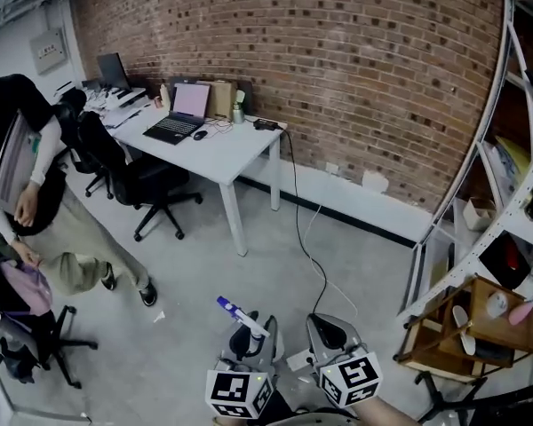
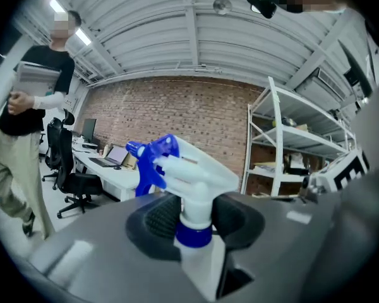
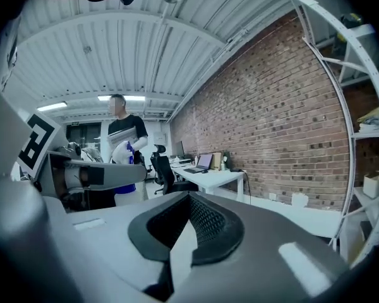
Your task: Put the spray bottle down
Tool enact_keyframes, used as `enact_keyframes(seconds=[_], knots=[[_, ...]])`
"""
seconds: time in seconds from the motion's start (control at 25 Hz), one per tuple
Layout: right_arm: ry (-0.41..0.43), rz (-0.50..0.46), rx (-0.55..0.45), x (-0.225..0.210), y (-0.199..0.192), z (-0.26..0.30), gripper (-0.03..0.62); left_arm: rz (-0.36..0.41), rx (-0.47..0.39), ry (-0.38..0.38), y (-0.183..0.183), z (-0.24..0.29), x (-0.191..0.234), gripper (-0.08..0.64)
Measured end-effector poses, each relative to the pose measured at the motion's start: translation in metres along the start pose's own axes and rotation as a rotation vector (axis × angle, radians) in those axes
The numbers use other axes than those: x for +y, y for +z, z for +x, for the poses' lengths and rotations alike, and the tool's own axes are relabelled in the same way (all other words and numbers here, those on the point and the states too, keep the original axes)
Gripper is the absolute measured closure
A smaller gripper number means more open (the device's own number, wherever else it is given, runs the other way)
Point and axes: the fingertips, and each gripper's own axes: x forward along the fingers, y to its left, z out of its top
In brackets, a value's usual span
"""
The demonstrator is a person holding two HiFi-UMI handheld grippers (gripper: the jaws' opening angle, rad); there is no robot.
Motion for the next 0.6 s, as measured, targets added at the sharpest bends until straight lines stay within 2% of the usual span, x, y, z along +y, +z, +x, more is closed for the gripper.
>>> enact_keyframes(seconds=[0.28,0.48,0.6], knots=[[0.062,-0.027,-0.007,0.005,0.022,0.118,0.594,0.008,-0.017,0.031,0.018,0.06,0.09,0.434],[0.072,-0.032,-0.026,0.011,0.051,0.218,0.594,0.034,-0.018,0.049,0.045,0.107,0.172,0.434],[0.078,-0.037,-0.036,0.009,0.066,0.268,0.594,0.022,-0.018,0.062,0.057,0.136,0.212,0.434]])
